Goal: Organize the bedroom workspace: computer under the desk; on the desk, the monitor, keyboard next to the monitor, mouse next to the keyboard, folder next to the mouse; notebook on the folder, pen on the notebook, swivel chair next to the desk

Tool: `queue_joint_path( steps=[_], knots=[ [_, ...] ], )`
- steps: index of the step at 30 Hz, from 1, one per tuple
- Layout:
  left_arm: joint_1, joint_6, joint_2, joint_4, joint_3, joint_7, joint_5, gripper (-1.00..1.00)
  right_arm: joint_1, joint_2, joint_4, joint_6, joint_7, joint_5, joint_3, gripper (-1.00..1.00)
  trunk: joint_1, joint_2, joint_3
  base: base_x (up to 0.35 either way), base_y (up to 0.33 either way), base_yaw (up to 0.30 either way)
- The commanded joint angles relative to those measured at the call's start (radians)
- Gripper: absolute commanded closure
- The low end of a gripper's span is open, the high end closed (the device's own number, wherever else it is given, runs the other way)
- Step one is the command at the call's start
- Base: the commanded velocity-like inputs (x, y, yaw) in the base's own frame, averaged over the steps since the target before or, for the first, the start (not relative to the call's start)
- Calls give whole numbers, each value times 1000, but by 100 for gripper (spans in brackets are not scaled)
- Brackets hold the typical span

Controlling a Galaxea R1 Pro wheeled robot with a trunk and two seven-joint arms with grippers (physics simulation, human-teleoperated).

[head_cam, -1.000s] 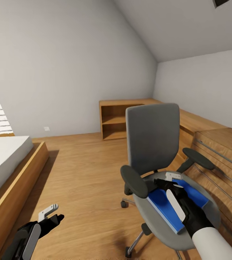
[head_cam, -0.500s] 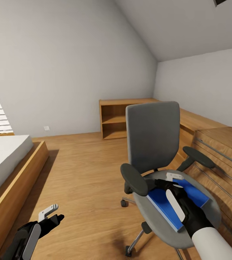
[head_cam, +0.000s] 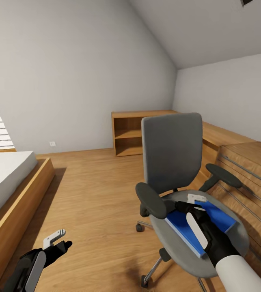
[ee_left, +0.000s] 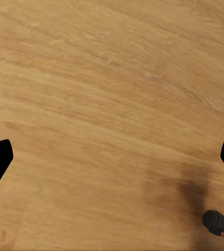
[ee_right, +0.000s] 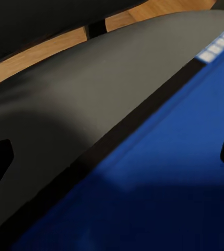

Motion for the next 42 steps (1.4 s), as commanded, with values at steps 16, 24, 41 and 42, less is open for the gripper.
queue_joint_path(
  steps=[16, 24, 41, 42],
  knots=[
    [0, 6, 2, 22, 0, 9, 10, -100, 0, -2, 0, 4, -11, -17, 4, -100, 0, 0, -1, 0, 0, 0],
    [0, 1, 4, 46, 0, 9, 8, -100, 0, -2, 0, 4, -11, -16, 8, -100, 0, 0, -1, -67, 0, 0],
    [0, -1, 4, 54, 0, 8, 6, -100, 0, -2, 0, 4, -10, -14, 10, -100, 0, 0, -1, -116, 0, 0],
    [0, -1, 4, 54, 0, 8, 6, -100, 0, -2, 0, 4, -10, -14, 10, -100, 0, 0, -1, -292, 0, 0]
  ],
)
